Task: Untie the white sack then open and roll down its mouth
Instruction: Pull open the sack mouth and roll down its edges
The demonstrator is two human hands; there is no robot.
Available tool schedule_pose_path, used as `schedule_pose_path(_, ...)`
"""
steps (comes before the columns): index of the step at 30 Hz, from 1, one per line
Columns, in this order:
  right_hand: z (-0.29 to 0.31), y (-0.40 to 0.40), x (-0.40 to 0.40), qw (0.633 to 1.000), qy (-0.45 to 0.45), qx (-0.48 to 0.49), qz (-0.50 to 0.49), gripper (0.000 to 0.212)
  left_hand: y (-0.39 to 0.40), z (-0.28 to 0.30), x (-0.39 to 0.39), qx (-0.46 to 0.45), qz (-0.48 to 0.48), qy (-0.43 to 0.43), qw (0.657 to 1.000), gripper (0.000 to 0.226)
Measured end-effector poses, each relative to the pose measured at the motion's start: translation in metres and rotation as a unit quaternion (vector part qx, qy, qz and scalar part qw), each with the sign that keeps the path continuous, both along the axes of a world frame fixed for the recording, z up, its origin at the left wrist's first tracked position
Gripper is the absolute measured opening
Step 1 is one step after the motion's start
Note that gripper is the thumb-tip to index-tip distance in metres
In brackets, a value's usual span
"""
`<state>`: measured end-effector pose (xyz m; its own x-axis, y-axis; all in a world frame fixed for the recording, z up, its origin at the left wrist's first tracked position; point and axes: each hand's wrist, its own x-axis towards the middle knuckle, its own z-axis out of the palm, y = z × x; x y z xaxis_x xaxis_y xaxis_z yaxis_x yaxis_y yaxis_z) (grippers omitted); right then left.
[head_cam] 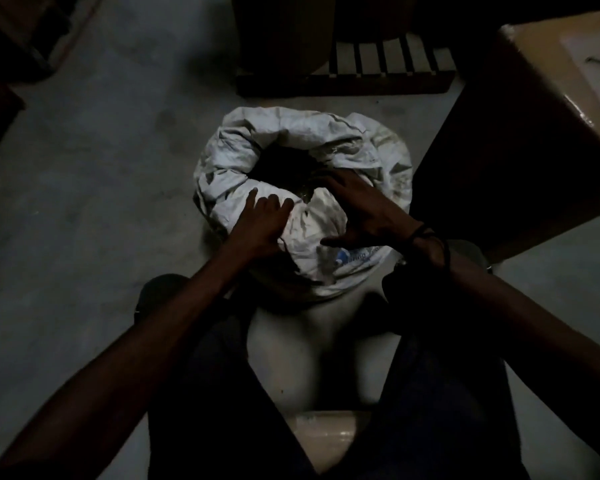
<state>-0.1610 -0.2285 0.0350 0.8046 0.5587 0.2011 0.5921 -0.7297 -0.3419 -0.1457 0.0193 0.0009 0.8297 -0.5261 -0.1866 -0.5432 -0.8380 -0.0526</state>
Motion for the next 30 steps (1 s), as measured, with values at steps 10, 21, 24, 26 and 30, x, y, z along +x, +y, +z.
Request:
schedule_pose_path(10,-0.029,0.029,0.023,0.992,-0.113,-0.052,0.014,0.061,0.007,-0.007,0.007,-0.153,-0.046,-0.108,0.981,0.076)
schedule_pose_path(21,-0.028,0.018,0.023,0.987,-0.161,0.009,-0.024,0.034,-0.008,0.034,0.060,-0.262,-0.043,0.049,0.963,0.090)
schedule_pose_path(24,-0.022,0.015,0.017,0.992,-0.112,0.050,-0.030,0.039,-0.017,-0.001,0.067,-0.216,-0.022,0.104,0.971,0.080)
schedule_pose_path(26,-0.022,0.009,0.021,0.999,-0.035,0.005,-0.006,0.054,-0.012,-0.020,0.065,-0.225,-0.022,0.097,0.969,0.076)
schedule_pose_path(30,-0.023,-0.002,0.051,0.982,0.133,-0.134,-0.011,0.081,-0.016,-0.026,0.059,-0.247,-0.067,-0.111,0.960,0.059)
